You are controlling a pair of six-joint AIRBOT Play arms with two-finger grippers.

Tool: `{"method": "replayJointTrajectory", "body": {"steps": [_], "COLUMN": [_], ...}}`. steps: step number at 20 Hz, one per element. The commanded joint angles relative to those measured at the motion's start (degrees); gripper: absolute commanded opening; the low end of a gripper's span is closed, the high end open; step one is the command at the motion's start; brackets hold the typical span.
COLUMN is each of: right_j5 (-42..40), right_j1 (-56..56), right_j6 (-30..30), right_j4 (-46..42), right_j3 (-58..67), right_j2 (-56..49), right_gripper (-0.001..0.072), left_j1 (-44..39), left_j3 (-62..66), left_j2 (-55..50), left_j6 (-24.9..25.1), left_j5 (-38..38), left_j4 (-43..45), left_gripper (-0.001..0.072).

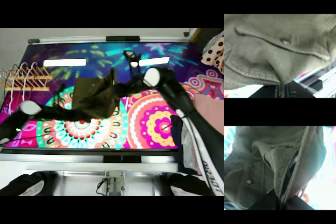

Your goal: Fold the shirts.

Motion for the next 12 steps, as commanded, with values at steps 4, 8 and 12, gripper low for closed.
{"method": "replayJointTrajectory", "body": {"steps": [4, 8, 12], "right_j5": [-14.6, -12.7, 0.1], "right_j1": [-3.7, -3.5, -3.5], "right_j6": [-0.4, 0.7, 8.8], "right_j4": [10.8, 20.4, 20.9], "right_j3": [0.1, 0.1, 0.0], "right_j2": [17.1, 25.7, 31.9], "right_gripper": [0.0138, 0.0138, 0.0138], "left_j1": [11.8, 12.0, 12.0], "left_j3": [37.7, 53.8, 59.0], "left_j2": [10.1, 10.1, 10.9], "left_j6": [1.0, -4.5, -9.2], "left_j5": [-14.4, -15.3, -29.0], "left_j4": [7.2, 7.2, 7.3], "left_gripper": [0.0092, 0.0093, 0.0092]}}
